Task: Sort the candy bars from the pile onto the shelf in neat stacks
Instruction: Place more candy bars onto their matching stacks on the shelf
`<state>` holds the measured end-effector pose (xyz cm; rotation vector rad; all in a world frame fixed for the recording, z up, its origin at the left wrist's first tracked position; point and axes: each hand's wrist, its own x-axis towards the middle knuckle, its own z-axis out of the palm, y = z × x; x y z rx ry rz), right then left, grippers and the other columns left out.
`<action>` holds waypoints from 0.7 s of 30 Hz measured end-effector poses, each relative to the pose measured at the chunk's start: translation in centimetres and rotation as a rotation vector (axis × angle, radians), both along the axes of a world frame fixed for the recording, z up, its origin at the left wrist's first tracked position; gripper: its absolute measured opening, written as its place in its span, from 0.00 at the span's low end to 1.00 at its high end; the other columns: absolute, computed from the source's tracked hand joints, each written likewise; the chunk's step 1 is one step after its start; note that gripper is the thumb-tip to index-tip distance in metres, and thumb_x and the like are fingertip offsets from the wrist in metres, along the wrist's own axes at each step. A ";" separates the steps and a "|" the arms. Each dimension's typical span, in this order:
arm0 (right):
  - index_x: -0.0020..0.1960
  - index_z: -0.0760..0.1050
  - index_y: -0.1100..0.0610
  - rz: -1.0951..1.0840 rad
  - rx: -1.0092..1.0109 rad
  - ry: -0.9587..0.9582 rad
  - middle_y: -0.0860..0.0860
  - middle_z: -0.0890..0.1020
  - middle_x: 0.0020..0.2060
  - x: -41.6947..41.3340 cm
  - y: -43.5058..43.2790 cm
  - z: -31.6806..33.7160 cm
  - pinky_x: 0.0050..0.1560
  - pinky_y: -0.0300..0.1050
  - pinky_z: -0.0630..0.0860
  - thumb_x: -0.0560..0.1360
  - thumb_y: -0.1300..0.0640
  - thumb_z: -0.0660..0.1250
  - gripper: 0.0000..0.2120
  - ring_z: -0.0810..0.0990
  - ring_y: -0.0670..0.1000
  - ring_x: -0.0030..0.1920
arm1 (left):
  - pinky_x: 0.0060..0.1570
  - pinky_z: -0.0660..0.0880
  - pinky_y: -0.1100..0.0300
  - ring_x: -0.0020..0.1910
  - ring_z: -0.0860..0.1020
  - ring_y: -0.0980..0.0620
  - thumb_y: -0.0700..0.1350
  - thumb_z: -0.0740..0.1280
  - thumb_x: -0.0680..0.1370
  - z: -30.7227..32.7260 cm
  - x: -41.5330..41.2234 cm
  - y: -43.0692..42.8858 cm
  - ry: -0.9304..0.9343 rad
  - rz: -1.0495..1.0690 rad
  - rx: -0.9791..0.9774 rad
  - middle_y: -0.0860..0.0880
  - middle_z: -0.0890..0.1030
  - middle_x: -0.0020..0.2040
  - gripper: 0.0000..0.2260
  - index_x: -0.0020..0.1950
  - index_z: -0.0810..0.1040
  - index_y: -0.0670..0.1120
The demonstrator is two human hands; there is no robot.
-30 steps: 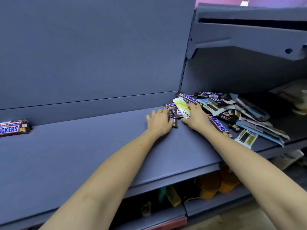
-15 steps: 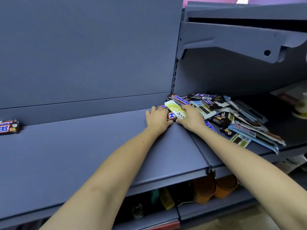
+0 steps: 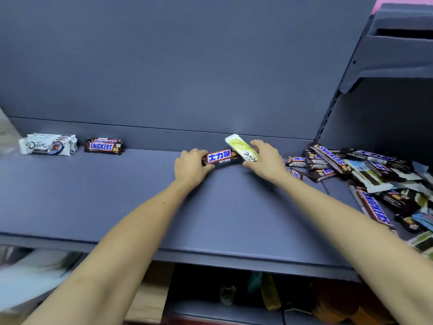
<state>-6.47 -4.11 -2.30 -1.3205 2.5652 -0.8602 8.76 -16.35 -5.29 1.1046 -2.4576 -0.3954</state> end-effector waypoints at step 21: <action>0.72 0.59 0.50 0.296 0.393 0.051 0.55 0.70 0.63 10.3 -13.2 -0.4 0.59 0.50 0.68 0.71 0.46 0.68 0.34 0.58 0.58 0.68 | 0.53 0.71 0.53 0.57 0.73 0.43 0.47 0.69 0.74 -0.9 17.2 -8.9 0.202 0.298 0.088 0.48 0.78 0.59 0.16 0.62 0.76 0.50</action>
